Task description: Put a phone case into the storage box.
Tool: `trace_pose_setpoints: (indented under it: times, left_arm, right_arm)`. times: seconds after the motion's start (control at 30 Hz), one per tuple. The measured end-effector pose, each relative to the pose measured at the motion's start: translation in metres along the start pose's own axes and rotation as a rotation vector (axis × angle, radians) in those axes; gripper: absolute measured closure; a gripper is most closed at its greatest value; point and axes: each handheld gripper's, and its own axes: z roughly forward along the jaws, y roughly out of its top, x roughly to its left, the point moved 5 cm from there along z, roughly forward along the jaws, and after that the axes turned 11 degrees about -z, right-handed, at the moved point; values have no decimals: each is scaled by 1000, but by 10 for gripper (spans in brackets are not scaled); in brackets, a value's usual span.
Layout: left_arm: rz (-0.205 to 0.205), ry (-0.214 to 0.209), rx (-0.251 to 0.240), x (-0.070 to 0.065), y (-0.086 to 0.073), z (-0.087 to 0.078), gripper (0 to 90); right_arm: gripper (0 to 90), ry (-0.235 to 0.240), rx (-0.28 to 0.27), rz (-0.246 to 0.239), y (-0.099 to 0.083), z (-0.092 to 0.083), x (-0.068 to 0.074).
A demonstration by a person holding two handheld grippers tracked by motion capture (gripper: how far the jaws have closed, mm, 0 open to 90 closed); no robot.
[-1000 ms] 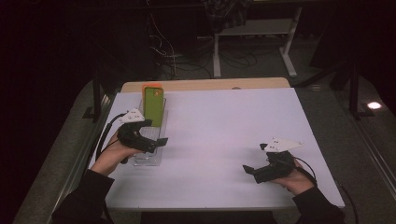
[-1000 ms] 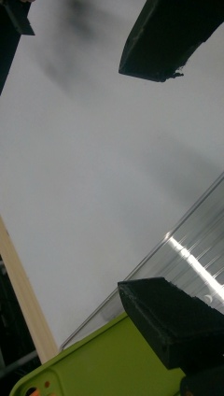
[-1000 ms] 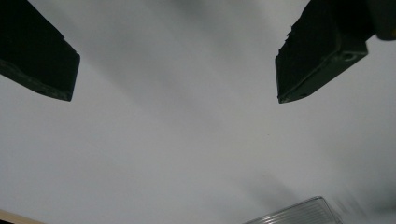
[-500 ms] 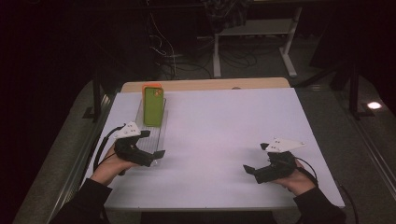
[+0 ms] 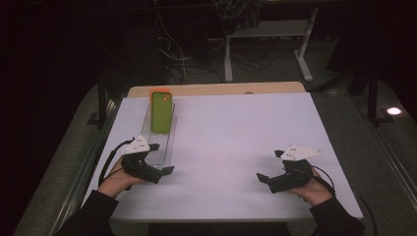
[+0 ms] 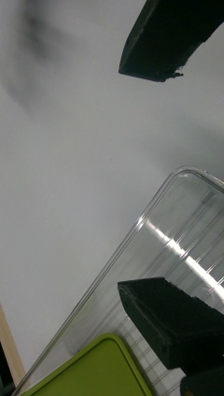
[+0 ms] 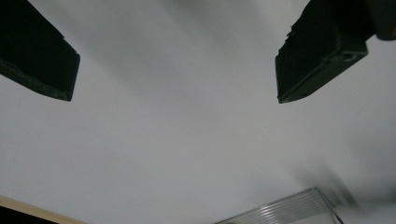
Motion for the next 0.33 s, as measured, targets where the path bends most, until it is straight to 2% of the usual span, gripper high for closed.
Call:
trace_pose_setpoints:
  times: [0.33]
  left_arm:
    - [-7,-15,2,-2,0,1,0]
  right_arm:
    - [0,-4,-4,-8,0,0,-1]
